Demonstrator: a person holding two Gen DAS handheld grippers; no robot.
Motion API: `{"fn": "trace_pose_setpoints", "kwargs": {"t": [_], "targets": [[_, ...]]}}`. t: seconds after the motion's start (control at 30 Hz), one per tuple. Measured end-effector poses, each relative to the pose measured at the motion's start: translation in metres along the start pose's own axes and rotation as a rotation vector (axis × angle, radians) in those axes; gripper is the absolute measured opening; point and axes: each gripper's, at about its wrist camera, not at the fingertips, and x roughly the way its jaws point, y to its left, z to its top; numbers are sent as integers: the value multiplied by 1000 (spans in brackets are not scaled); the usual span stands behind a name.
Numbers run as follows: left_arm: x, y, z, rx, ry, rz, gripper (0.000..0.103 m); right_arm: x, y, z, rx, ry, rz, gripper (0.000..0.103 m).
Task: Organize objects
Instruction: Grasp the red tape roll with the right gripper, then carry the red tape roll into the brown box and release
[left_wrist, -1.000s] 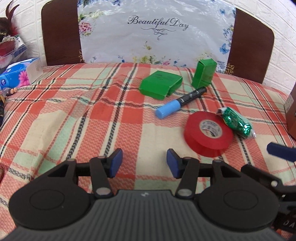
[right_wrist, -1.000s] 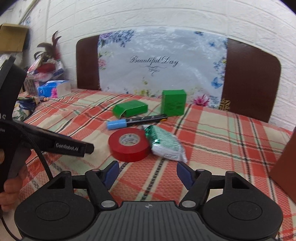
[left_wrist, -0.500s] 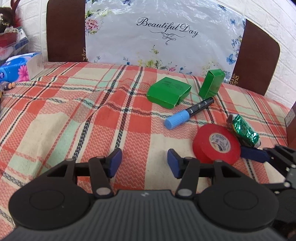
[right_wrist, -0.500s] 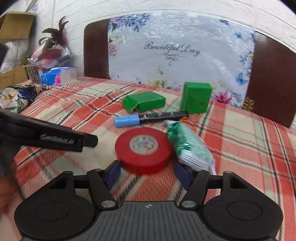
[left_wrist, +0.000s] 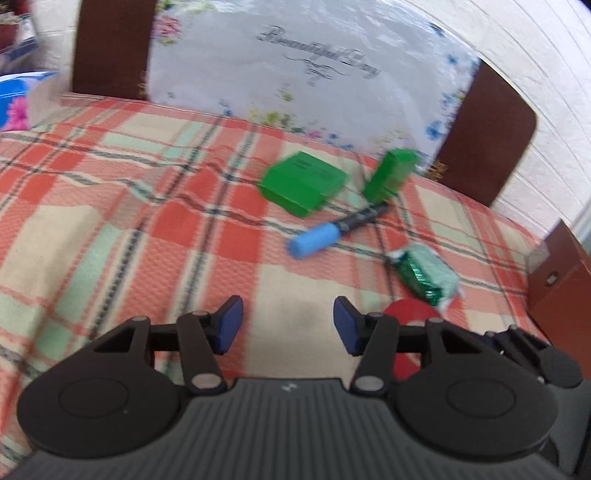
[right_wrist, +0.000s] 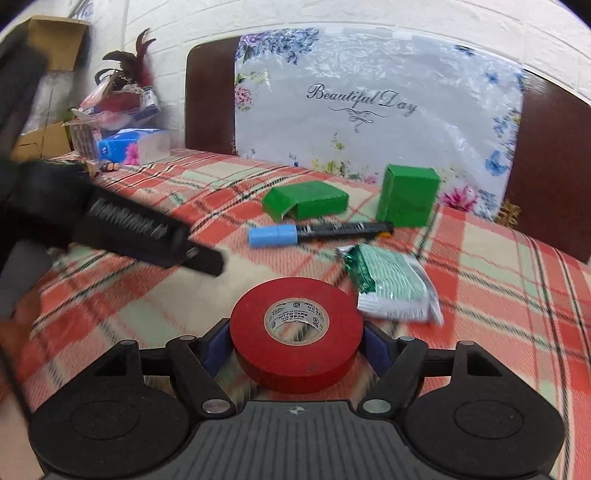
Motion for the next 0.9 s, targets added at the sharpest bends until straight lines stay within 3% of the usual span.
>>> {"fn": "trace_pose_setpoints", "kwargs": {"t": [0.2,0.67,0.77,0.9], "targets": [[4,-71,-16,150,52,-146,55,-36,-16,-25,53,8,-68,72],[28,-211,-60,407,228,-369,55,-119,-85,-91,231,21,-310,71],[26,-236,-74,471,268,-415,54,-130,-98,-101,275,22,-321,70],[24,-254,-86,546,283,-386,39,-137,-101,-108,282,10,-310,71]]}}
